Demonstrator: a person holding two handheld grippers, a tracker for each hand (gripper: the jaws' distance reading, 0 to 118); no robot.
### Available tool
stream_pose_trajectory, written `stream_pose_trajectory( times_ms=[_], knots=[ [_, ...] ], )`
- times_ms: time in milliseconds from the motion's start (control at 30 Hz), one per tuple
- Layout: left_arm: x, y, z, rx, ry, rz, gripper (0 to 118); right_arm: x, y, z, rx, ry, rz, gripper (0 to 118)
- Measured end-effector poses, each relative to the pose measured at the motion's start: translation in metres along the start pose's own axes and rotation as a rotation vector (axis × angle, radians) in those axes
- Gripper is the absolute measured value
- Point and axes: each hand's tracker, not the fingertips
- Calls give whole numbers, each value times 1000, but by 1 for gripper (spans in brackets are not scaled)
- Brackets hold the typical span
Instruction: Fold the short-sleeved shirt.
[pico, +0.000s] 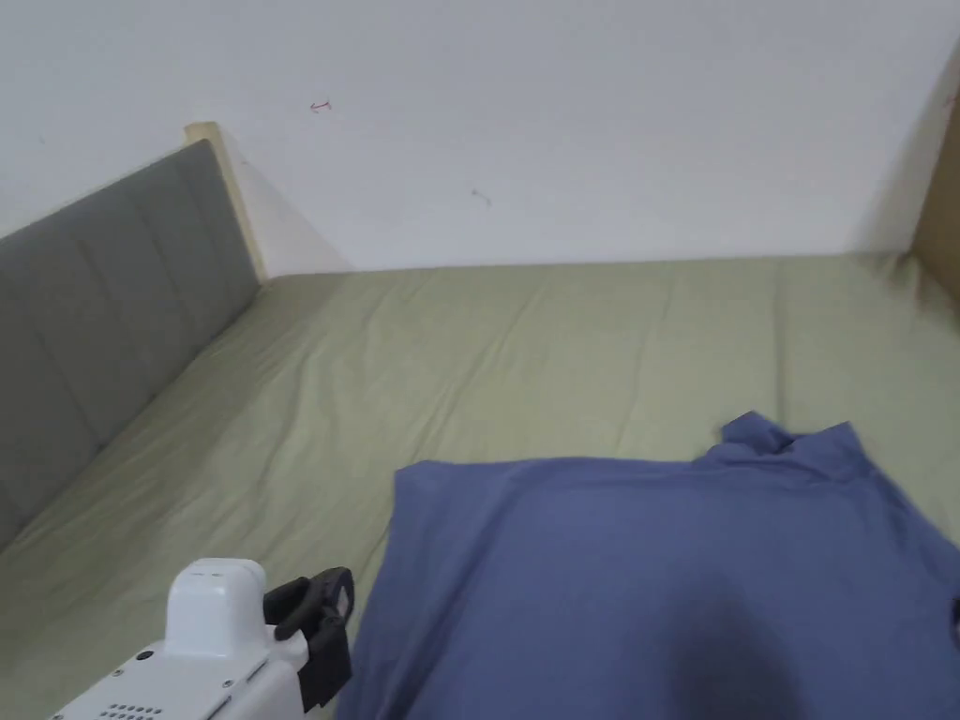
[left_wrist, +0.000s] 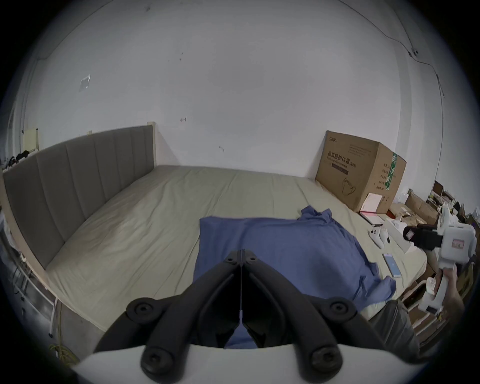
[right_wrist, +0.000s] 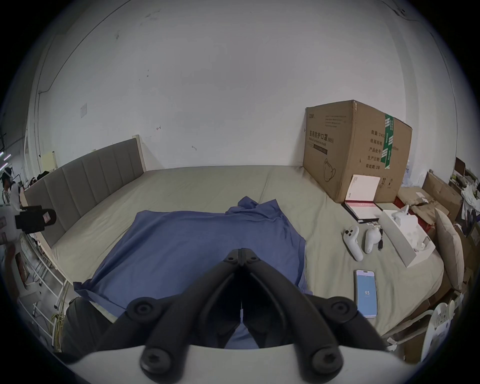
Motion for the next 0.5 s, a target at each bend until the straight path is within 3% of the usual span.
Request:
stream_pose_trajectory(
  times_ms=[33, 67, 333, 500],
  knots=[
    [-11, -8, 1, -19, -16, -4, 38, 2, -3, 1, -9, 2, -6, 0],
    [-19, -16, 1, -49, -22, -6, 51, 5, -7, 2, -22, -1, -13, 0],
    [-61, -96, -31, -375, -24, 77, 64, 15, -28, 2, -125, -9, -114, 0],
    [-63, -121, -49, -444, -47, 106, 66, 20, -30, 4, -149, -30, -117, 0]
  ],
)
